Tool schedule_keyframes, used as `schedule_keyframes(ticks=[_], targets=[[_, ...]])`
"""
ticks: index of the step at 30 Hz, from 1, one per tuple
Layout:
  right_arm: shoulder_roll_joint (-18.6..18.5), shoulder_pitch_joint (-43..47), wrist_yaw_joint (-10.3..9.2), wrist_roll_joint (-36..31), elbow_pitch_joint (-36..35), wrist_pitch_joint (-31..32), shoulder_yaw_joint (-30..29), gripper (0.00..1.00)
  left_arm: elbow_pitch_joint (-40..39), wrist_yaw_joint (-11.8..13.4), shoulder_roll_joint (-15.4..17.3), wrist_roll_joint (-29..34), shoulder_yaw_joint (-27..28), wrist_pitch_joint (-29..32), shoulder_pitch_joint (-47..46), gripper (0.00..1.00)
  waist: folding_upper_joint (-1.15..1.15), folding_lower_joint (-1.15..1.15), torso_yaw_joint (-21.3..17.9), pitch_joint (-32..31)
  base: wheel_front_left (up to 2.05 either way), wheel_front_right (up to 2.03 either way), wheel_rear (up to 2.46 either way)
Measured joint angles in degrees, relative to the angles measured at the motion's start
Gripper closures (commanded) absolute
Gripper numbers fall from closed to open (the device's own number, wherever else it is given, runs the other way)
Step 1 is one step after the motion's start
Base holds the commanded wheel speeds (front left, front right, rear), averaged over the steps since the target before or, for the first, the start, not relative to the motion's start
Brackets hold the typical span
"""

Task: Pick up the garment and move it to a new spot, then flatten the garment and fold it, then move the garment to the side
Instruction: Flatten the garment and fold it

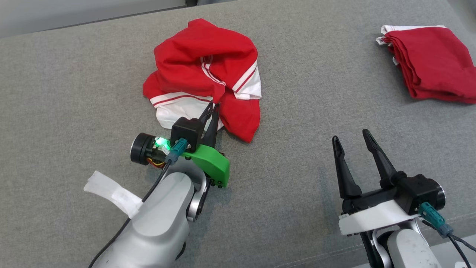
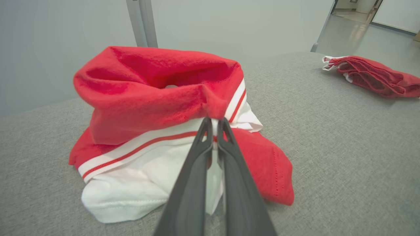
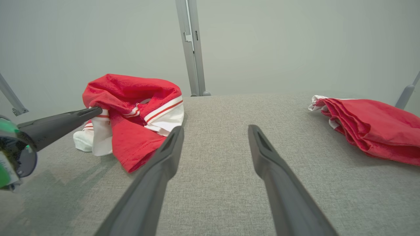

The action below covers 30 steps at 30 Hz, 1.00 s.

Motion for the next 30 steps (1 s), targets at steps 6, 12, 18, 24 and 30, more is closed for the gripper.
schedule_keyframes(ticks=[6, 12, 18, 24, 30], targets=[[0.01, 0.91, 0.00, 0.77, 0.64, 0.00, 0.51, 0.00, 0.92, -2.70, 0.02, -4.38, -0.03, 0.00, -0.46, 1.00, 0.00, 0.00, -0.42, -2.34, 0.00, 0.00, 0.00], [0.00, 2.93, 0.00, 2.61, 1.09, 0.00, 0.75, 0.00, 2.42, -6.99, 0.08, -13.55, -1.90, 2.76, -7.02, 1.00, 0.00, 0.00, -1.85, -5.88, 0.00, 0.00, 0.00], [0.01, 5.37, 0.00, 3.24, 1.59, 0.00, 0.79, 0.00, -0.87, -7.97, 0.07, -26.07, -0.68, 10.29, -17.08, 1.00, 0.00, 0.00, -3.44, -9.64, 0.00, 0.00, 0.00], [0.01, 6.98, 0.00, 3.43, 2.05, 0.00, 0.37, 0.00, -4.26, -3.92, 0.10, -39.44, 1.78, 14.83, -27.79, 1.00, 0.00, 0.00, -5.29, -13.04, 0.00, 0.00, 0.00], [0.00, 7.20, 0.00, 3.49, 2.19, 0.00, 0.33, 0.00, -4.32, 1.91, 0.03, -52.04, 4.22, 14.04, -38.96, 1.00, 0.00, 0.00, -7.62, -15.20, 0.00, 0.00, 0.00]])
